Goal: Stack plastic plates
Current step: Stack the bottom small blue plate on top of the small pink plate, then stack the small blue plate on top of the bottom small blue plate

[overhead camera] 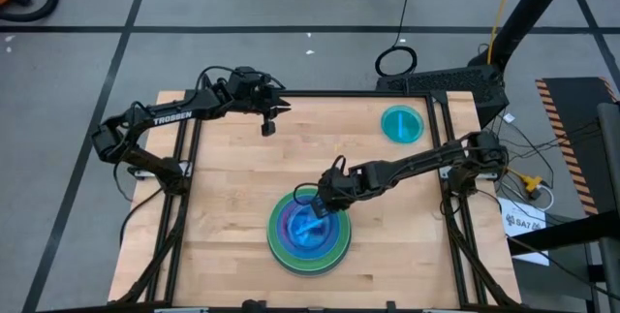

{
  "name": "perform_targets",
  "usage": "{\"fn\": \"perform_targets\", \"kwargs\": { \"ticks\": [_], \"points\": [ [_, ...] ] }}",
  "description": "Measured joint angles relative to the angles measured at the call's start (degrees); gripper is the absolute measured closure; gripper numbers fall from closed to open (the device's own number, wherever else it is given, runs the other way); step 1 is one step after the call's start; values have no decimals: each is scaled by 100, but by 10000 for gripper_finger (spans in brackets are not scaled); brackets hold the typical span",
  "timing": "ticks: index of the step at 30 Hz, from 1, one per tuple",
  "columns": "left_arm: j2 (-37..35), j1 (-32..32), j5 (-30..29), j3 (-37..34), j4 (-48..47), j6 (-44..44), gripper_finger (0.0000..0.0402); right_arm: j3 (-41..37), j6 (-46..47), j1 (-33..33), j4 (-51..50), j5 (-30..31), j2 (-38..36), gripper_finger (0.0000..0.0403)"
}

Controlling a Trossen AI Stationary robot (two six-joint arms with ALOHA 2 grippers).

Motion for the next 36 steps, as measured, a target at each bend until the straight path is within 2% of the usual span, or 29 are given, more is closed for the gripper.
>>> {"fn": "perform_targets", "kwargs": {
  "ticks": [3, 11, 17, 29, 32, 36],
  "points": [
    [0, 0, 0, 0, 0, -2, 337, 0, 26, 2, 2, 211, 0, 379],
    [0, 0, 0, 0, 0, -2, 337, 0, 33, 2, 2, 221, 0, 305],
    [0, 0, 0, 0, -1, -2, 337, 0, 114, 2, 2, 208, 0, 270],
    [0, 0, 0, 0, -3, -7, 337, 0, 133, -48, -34, -110, -19, 264],
    [0, 0, -1, 0, -4, -9, 337, 0, 111, -131, -381, -136, -141, 264],
    [0, -9, -2, 0, -4, -9, 337, 0, 174, -276, -1318, 87, -403, 264]
  ]
}}
